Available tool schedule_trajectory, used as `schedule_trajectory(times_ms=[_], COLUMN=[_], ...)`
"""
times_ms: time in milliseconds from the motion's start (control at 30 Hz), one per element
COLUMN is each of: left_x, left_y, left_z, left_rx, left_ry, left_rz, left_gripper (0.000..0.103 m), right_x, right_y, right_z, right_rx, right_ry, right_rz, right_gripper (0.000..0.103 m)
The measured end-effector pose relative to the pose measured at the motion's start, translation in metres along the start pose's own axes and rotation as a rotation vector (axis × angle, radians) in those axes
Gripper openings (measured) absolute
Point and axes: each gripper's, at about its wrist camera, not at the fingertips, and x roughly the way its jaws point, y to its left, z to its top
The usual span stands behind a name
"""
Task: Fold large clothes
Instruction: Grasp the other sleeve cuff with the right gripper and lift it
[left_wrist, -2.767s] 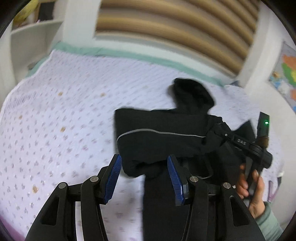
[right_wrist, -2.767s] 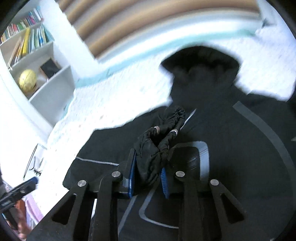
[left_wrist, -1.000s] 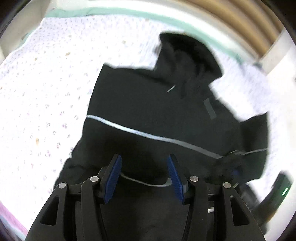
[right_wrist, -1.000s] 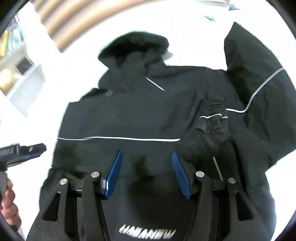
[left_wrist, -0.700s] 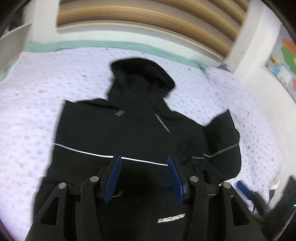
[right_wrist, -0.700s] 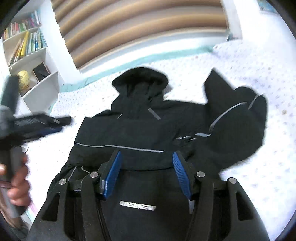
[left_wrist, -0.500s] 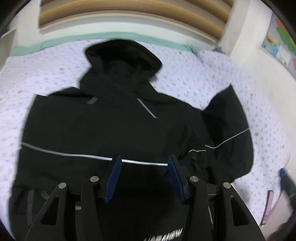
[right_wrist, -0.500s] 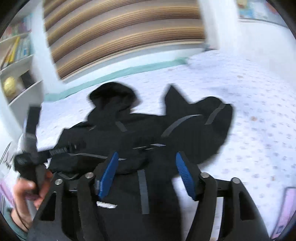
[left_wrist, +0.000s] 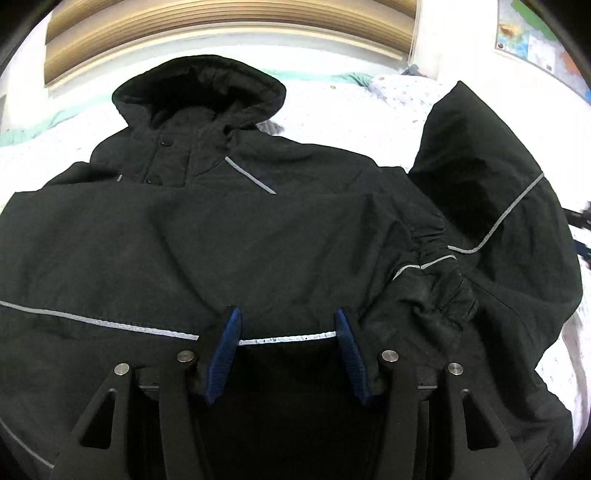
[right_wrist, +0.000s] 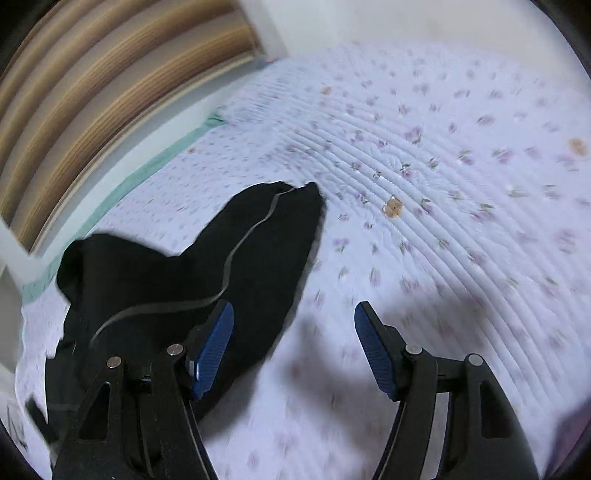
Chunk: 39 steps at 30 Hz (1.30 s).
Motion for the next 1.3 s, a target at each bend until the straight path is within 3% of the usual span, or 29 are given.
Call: schedule_trajectory(times_ms=[233,367,500,533,600,700,900,1000,1067,1200,1300], left_x=[-0.006,-0.007,-0.006,-0.006,-0.007,-0.006,-0.006,-0.006,-0.006,-0.006,-0.005], left_y=[-0.001,-0.003,-0.002,-0.002,-0.001,-0.001,-0.001,0.0,-0.001,-0.001,-0.002], left_z=[-0.006,-0.009,-0.009,-0.009,-0.009,-0.009,-0.007,-0.007,-0.007,-0.007,-0.007], left_rx=[0.026,0.036,0.033,0.032,0.032,0.033,0.037,0.036,0.037,0.037,0.037], left_ry=[-0.045,-0.065,-0.072,-0.072,-0.071,-0.071,-0.065,-0.065,-0.065,-0.065,-0.065], left_rz=[0.014,0.027,0.021,0.021,0.019,0.021,0.027,0.026,0.026,0.026,0.027], left_gripper=[0.059,0.06,0.06,0.06,0.06,0.06,0.06,0.06,0.06,0.06,0.06], right_x=[0.091,0.118,0.126,0.124,0.109,0.066,-0.074,-0.137,-0.16,-0.163,-0.159], right_y=[-0.04,-0.049,-0.045,-0.046,-0.052,-0.066,-0.115,-0.146,-0.174,-0.217,-0.253], right_z=[0.066,0.096,0.107,0.106,0.108,0.115,0.106,0.088,0.078,0.07,0.074], right_rx=[0.069,0.056,-0.005,-0.016,-0.017,-0.011,-0.065,-0.06,-0.022,0.033,0.12], right_ry=[0.084,0.069,0.069,0.062,0.043,-0.026,-0.211,-0.276,-0.264,-0.178,-0.099], right_rz=[0.038,0.072,0.119,0.122,0.156,0.142,0.027,-0.098,-0.134,-0.188,-0.175], right_gripper=[0.071,0.071,0.042,0.028,0.016,0.013,0.013,0.013,0.013,0.013,0.021])
